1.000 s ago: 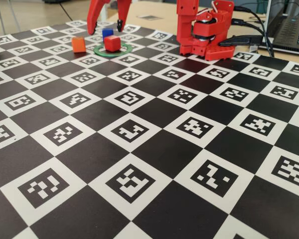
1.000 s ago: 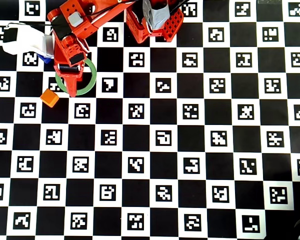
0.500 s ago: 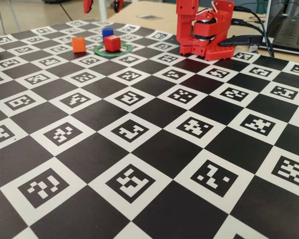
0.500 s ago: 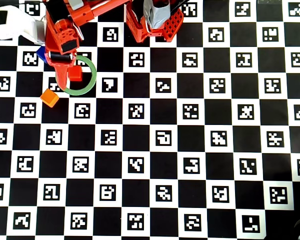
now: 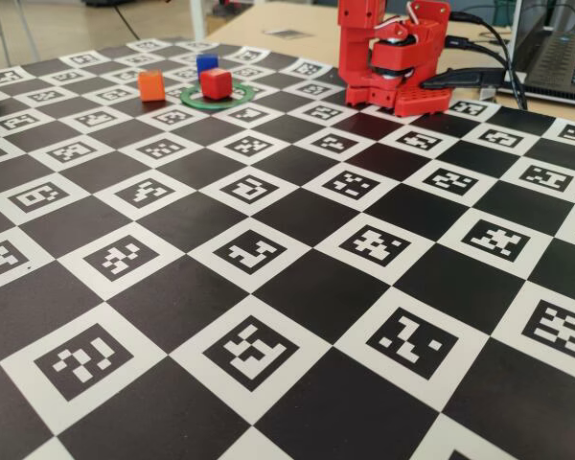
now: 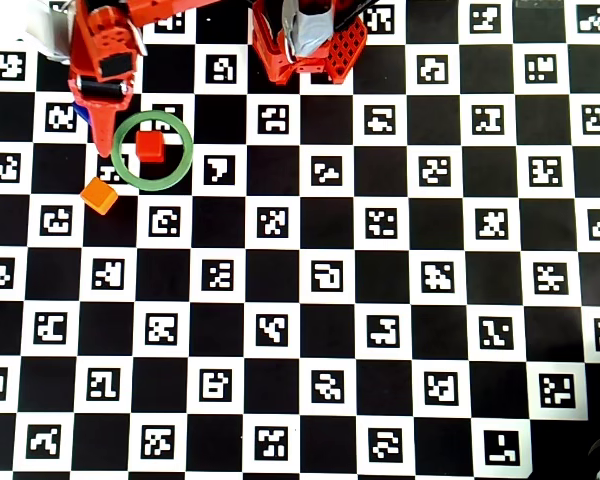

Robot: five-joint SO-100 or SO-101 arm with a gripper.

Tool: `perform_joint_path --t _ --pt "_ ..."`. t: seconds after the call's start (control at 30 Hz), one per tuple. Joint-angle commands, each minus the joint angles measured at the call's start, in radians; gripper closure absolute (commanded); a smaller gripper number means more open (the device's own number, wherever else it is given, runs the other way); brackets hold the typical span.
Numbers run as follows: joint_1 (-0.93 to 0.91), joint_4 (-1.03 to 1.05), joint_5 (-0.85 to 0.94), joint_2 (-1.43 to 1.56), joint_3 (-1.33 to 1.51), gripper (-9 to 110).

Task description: Grab the red cube then put it in the green circle then put the blue cube on top and finally the orange cube on top

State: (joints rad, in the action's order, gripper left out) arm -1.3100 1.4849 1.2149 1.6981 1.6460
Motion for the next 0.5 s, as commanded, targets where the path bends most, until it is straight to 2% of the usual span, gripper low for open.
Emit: perform_joint_path --t 0.0,0.47 --pt "-0.040 0.031 0.020 -0.021 -0.126 54" --pt "-0.083 0.003 0.012 -0.121 -0.164 52"
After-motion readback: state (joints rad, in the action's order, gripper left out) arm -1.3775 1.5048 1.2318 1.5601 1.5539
